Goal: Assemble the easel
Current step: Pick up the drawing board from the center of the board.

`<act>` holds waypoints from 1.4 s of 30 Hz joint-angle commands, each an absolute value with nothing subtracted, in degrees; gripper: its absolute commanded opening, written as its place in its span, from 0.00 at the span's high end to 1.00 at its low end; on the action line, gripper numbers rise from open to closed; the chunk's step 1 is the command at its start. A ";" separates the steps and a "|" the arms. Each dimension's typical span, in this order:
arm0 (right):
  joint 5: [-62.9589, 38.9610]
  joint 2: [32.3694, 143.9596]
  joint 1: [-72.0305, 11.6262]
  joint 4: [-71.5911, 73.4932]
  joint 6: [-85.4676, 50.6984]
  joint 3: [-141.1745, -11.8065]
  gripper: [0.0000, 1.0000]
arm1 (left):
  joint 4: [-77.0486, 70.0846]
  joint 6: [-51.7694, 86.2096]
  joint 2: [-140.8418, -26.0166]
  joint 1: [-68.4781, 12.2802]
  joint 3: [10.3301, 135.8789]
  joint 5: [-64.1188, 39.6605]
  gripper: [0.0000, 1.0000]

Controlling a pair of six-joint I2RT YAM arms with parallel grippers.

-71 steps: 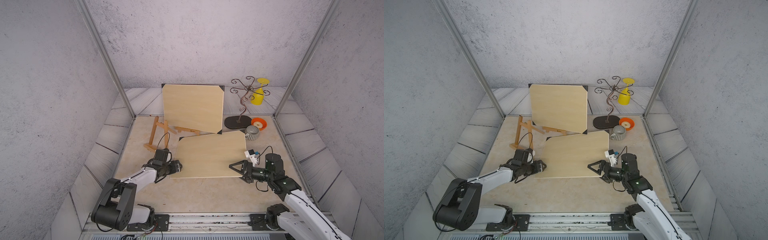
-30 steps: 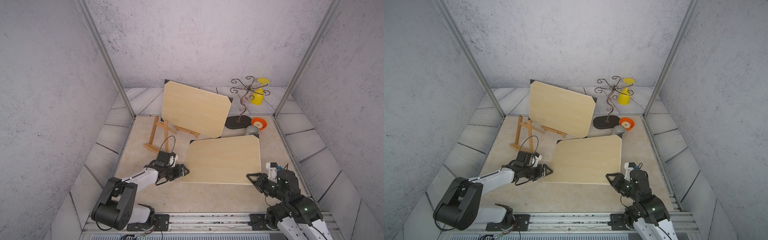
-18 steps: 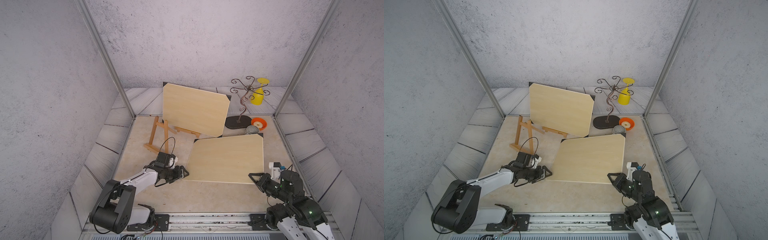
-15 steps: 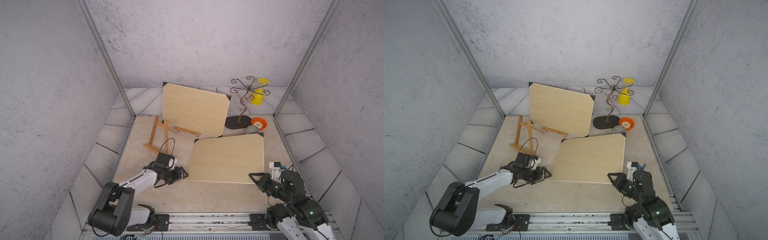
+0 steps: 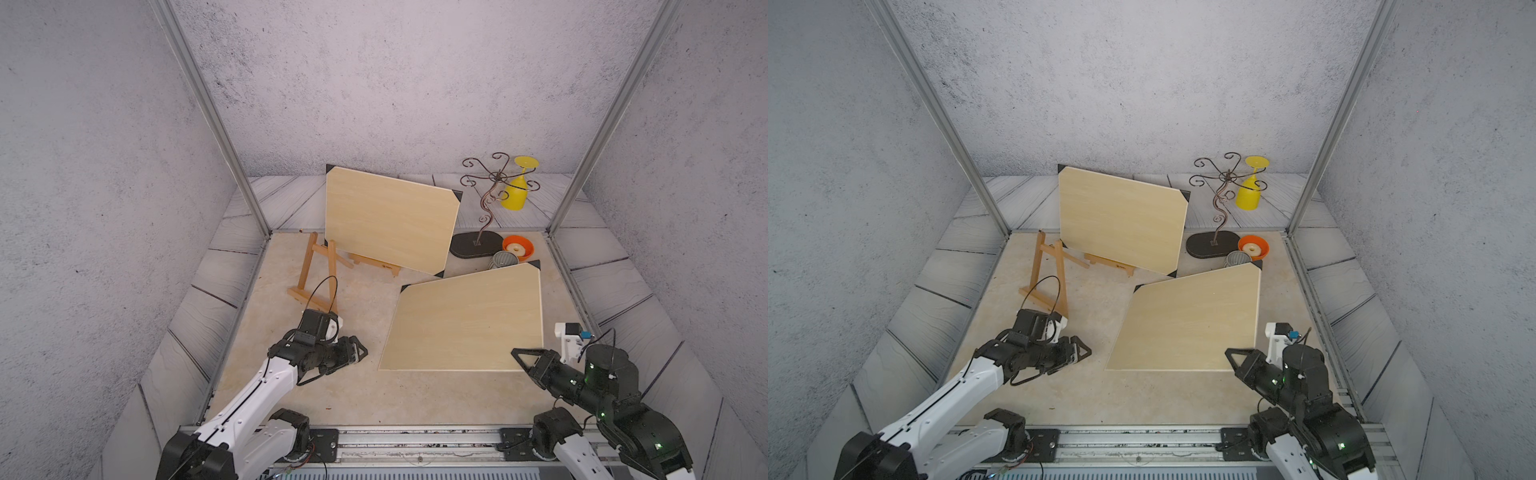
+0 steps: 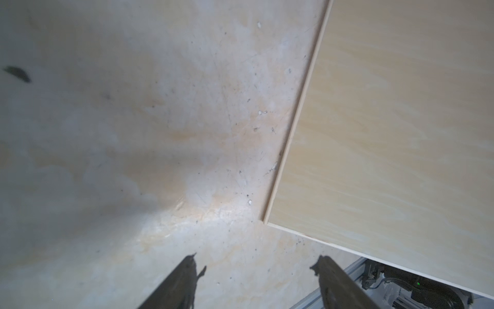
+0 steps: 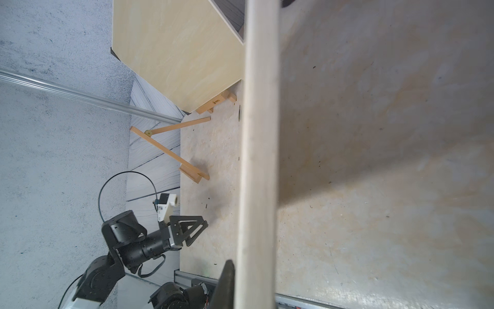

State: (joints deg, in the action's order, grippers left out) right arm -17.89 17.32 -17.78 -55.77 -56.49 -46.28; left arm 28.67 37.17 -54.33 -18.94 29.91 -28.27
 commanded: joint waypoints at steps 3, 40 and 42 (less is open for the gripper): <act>-21.35 20.08 -17.84 -52.47 -44.28 -52.75 1.00 | 33.13 36.19 -49.09 -19.39 36.03 -27.63 0.26; -30.50 34.63 -17.78 -24.53 -41.43 -58.37 1.00 | 11.39 31.47 -56.17 -24.35 49.72 -27.47 0.23; -31.06 34.08 -17.84 -23.56 -43.29 -58.57 1.00 | 15.26 31.38 -52.18 -24.45 49.23 -23.84 0.21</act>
State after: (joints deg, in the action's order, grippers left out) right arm -26.33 37.08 -17.82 -42.15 -38.87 -56.21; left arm 10.79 26.70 -55.22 -24.21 50.78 -30.57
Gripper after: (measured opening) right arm 0.117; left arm 0.791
